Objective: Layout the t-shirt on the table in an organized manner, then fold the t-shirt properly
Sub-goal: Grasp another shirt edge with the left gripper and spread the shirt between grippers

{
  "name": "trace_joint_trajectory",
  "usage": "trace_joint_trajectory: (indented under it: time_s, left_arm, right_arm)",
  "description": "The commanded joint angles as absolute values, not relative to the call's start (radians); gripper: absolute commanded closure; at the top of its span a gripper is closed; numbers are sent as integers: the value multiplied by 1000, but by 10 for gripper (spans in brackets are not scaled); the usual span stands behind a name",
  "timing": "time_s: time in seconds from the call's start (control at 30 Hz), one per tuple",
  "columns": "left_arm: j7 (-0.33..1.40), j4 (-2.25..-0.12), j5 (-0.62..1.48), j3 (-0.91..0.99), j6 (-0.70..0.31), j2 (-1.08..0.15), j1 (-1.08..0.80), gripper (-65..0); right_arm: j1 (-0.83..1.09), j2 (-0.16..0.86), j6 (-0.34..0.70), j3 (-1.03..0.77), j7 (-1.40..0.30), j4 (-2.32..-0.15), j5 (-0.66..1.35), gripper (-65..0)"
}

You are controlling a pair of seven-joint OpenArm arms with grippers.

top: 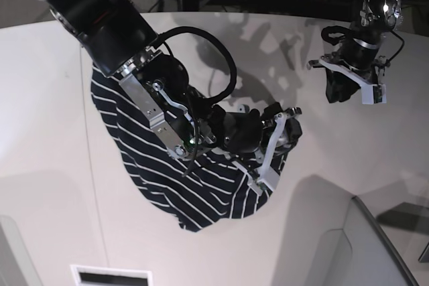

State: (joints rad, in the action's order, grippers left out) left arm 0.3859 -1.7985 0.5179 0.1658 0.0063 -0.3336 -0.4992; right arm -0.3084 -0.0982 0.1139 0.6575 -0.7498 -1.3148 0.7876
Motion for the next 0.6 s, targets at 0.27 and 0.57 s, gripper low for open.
trace_joint_trajectory:
  time_s: [0.27, 0.57]
  left_arm:
    - [366, -1784, 512, 168, 4, -343, -490, -130]
    - [361, -1693, 518, 125, 4, -340, -453, -137]
  right_arm:
    - [-122, 7, 122, 303, -725, -1527, 806, -411]
    - [263, 8, 122, -143, -463, -1590, 800, -416]
